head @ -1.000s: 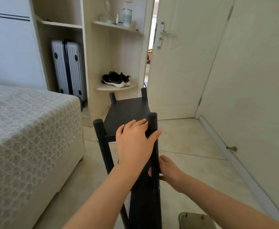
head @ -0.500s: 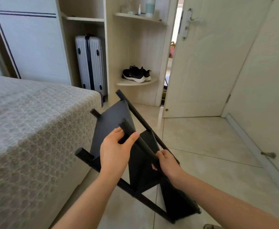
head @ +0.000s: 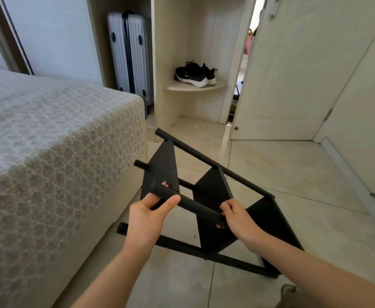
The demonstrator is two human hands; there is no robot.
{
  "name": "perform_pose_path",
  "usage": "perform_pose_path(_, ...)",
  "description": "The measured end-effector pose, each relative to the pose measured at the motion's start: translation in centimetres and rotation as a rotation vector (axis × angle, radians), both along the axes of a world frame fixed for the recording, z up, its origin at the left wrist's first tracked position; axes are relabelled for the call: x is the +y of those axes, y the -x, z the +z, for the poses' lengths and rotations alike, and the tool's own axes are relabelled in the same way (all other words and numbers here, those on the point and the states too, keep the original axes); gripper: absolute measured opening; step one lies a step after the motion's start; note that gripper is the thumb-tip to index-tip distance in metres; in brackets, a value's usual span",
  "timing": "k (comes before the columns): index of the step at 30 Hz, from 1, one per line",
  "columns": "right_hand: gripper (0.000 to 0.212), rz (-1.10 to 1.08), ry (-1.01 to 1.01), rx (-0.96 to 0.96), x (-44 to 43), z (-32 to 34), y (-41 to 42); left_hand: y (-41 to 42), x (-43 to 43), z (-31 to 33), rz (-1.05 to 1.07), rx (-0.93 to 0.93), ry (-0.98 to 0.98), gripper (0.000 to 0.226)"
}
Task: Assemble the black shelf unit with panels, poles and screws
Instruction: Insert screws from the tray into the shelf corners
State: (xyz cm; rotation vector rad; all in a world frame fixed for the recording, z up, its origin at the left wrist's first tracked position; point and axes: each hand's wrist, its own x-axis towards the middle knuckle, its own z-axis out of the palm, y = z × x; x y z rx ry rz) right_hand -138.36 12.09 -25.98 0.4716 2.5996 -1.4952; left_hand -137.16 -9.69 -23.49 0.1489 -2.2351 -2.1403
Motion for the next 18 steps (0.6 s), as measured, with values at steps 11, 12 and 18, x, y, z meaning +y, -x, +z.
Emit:
perform_pose_path(11,0.013,0.136,-0.137,-0.091,-0.3,-8.4,-1.4,-2.4,-3.4,-11.3,0.034,-0.333,-0.172,0.047)
perform_pose_path(12,0.013,0.154,-0.145,-0.098,-0.3,-9.0,-1.5,-2.6,-3.7,-12.3,0.033,-0.348,-0.172,0.050)
perform_pose_path(18,0.013,0.199,-0.179,-0.135,-1.1,-12.3,-2.9,-4.4,-5.4,-17.3,0.002,-0.417,-0.196,0.056)
